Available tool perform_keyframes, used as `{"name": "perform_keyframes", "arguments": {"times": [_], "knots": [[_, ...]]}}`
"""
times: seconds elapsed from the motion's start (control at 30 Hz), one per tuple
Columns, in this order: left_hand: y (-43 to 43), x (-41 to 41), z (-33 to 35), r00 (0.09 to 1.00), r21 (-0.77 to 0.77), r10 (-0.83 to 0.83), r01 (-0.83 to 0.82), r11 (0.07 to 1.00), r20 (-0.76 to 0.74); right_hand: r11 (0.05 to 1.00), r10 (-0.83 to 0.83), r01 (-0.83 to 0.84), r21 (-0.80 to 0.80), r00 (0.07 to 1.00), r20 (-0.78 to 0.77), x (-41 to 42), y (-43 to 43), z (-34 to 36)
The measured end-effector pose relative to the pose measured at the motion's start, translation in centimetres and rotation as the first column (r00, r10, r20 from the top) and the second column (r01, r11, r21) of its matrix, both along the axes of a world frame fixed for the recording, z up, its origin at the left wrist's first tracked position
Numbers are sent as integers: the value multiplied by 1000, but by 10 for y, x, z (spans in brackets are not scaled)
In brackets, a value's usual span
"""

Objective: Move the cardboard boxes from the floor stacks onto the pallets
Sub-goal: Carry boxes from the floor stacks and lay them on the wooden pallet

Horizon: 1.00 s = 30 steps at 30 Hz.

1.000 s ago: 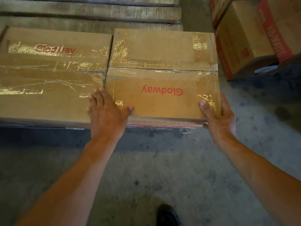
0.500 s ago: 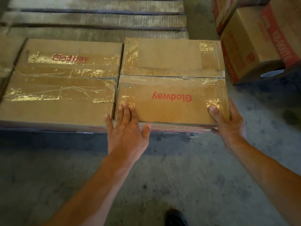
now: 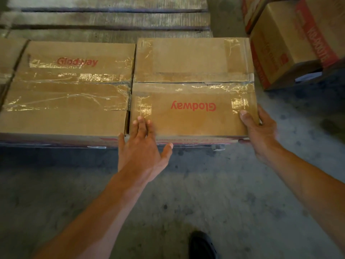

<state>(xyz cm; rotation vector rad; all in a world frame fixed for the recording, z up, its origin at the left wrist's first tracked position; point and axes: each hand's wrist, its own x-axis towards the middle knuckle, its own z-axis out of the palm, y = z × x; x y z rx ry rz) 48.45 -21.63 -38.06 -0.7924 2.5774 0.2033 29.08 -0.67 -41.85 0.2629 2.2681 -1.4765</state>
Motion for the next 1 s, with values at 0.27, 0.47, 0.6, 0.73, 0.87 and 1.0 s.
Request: {"name": "perform_keyframes", "arguments": {"times": [0.27, 0.47, 0.6, 0.73, 0.87, 1.0], "knots": [[-9, -7, -4, 1000, -3, -22, 22, 1000, -18, 950, 193, -178, 255, 981, -35, -10, -10, 10], [-18, 17, 44, 986, -31, -168, 168, 985, -14, 823, 302, -192, 535, 945, -126, 8, 9, 81], [-8, 28, 128, 971, 53, -135, 148, 988, -196, 803, 287, -128, 583, 939, -190, 41, 41, 171], [10, 18, 256, 936, 216, 19, 61, 975, -350, 851, 147, 10, 525, 955, -258, 79, 60, 299], [32, 0, 376, 867, 247, 20, 120, 962, -498, 880, 3, 150, 450, 947, -322, 104, 68, 425], [54, -36, 478, 801, 250, -39, 232, 940, -597, 886, -42, 243, 394, 889, -455, 106, 69, 529]]}}
